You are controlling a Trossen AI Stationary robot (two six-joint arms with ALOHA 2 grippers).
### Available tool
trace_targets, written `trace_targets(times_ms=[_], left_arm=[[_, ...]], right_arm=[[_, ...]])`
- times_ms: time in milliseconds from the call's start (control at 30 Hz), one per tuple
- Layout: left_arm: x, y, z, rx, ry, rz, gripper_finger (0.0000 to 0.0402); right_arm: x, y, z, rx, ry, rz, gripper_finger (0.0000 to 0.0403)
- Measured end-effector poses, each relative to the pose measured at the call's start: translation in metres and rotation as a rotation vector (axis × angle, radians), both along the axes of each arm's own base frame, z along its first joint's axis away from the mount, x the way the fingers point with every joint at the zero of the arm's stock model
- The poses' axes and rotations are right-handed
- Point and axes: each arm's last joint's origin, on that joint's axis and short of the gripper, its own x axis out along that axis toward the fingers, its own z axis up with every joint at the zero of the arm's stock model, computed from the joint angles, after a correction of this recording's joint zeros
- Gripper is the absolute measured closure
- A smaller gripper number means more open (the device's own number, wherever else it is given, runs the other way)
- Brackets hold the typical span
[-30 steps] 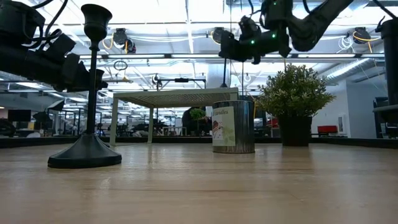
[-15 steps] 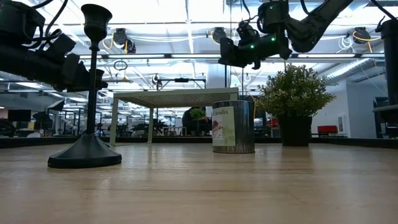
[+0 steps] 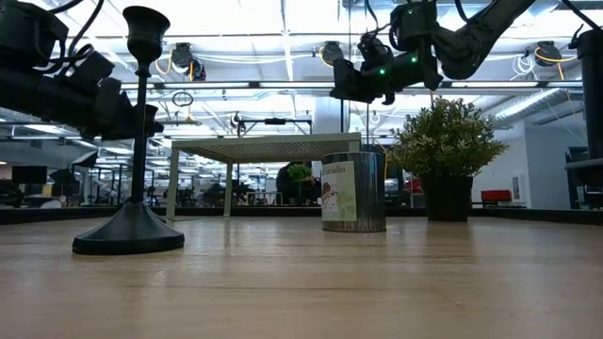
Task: Pick & Place candle stick holders
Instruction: Put the right black candle holder on the shelf, then put the top black candle holder on the shelf
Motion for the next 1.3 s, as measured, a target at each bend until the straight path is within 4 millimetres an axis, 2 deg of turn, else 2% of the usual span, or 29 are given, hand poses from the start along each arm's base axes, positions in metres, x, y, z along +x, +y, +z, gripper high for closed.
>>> trace_targets(times_ms=[467,700,900,1033,1167,1300], left_arm=[[0.0,0.0,0.0,-0.111,-0.083,0.012,0.0167],[-0.003,0.004,0.002,-0.075,-0.069,0.196,0.0167],[-0.006,0.004,0.038,-0.035,-0.063,0.194,0.0167],[-0.013,0.001,0.074,-0.039,-0.065,0.145,0.0167],[-0.016,-0.005,0.093,-0.086,-0.077,-0.063,0.0167],[-0.013,-0.013,0.092,-0.144,-0.071,-0.294,0.0167]], right_arm=[[0.0,0.0,0.0,-0.008,0.007,-0.003,0.0192],[-0.001,0.001,0.004,-0.079,0.036,-0.008,0.0151],[-0.005,0.003,0.012,-0.095,0.023,-0.008,0.0142],[-0.01,0.006,0.022,-0.132,0.025,-0.01,0.0144],[-0.014,0.013,0.032,-0.141,0.007,0.003,0.0142],[-0.016,0.021,0.039,-0.151,-0.007,0.022,0.0143]])
